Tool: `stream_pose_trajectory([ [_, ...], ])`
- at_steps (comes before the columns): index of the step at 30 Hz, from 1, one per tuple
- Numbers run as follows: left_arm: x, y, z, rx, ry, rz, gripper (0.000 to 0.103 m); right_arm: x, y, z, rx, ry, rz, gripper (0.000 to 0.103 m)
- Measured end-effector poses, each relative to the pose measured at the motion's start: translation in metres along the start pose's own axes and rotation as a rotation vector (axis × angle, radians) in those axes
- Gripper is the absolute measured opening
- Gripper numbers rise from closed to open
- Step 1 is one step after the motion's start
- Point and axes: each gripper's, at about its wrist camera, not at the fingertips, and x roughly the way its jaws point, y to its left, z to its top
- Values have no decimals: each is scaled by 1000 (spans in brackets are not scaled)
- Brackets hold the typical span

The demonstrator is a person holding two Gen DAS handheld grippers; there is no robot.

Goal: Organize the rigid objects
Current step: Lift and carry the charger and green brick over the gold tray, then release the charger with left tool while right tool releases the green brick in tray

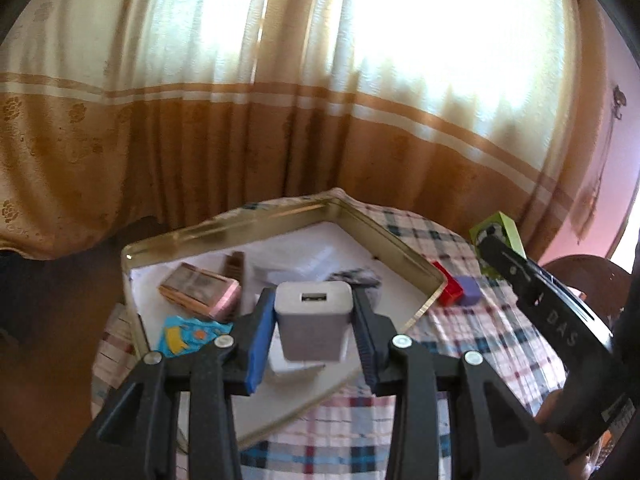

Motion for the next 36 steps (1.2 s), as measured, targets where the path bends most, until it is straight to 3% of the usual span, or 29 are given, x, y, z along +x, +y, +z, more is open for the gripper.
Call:
stream_pose_trajectory([
  [11,23,19,38,-6,-19,38,37,34,38,25,-76,4,59,34],
  [21,79,19,49,-25,105,97,37,108,45,36,-95,127,43,35],
  [33,105,25,59,-11,151,203,37,159,52,32,-110,279,62,35],
  [35,109,27,59,-8,170,233,39,164,50,30,-90,301,79,35],
  [36,115,28,58,-4,195,246,52,166,49,30,-72,307,94,35],
])
